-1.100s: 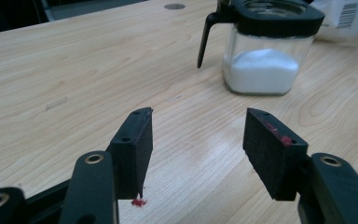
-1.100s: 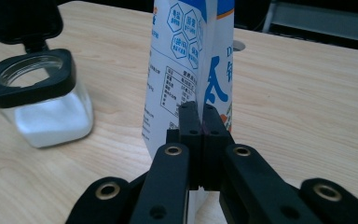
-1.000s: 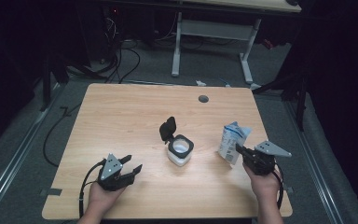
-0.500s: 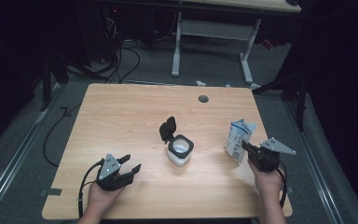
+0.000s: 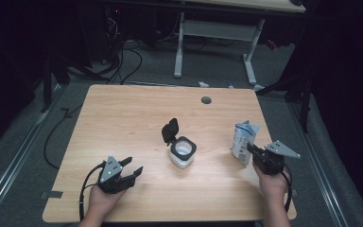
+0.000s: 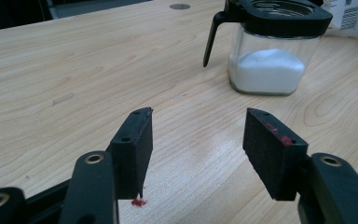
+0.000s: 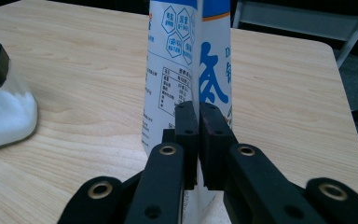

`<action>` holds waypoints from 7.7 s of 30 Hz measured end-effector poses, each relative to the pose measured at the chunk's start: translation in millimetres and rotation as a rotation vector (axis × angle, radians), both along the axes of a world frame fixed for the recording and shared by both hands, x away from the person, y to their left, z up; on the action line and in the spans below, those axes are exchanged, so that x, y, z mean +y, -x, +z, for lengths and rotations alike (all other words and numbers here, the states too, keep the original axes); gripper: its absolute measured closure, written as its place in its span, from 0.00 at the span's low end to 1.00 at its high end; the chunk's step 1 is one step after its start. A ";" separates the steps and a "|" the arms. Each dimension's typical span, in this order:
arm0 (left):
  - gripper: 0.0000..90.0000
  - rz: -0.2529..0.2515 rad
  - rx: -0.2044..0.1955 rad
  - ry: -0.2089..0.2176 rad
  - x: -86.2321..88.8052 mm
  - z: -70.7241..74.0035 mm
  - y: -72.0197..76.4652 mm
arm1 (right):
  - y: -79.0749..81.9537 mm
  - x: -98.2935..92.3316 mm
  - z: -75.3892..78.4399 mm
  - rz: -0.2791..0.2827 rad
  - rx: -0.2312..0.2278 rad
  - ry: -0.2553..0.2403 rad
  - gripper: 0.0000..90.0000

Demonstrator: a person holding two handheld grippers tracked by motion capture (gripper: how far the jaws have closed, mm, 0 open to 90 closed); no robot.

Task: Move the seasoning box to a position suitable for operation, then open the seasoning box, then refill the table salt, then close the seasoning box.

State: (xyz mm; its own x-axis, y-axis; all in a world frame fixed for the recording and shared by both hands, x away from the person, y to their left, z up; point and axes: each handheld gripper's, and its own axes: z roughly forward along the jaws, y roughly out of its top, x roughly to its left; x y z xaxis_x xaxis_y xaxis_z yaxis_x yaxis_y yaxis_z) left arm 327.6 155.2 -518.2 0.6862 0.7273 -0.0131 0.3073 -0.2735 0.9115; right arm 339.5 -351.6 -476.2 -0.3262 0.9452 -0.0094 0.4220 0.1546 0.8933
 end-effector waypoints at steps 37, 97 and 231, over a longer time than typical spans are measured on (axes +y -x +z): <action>0.48 -0.006 0.009 -0.005 -0.2 -0.1 -0.7 | 0.8 3.0 -1.0 -0.008 0.021 -0.016 0.77; 0.52 -0.029 0.081 0.004 -20.7 -4.8 -26.8 | 46.2 22.5 -3.9 -0.013 0.046 0.057 0.57; 1.00 0.061 0.103 0.158 -77.5 60.8 -80.6 | -1.4 156.2 -35.4 0.348 0.103 0.129 1.00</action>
State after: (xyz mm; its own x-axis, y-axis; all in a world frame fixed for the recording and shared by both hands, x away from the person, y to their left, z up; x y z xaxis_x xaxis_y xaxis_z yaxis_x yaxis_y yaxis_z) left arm 408.2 77.7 -457.4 0.6301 0.7507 -0.1985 0.4130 -0.1075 0.9044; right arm 340.9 -195.4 -511.6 -0.6330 0.7709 -0.0717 0.4111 0.4131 0.8126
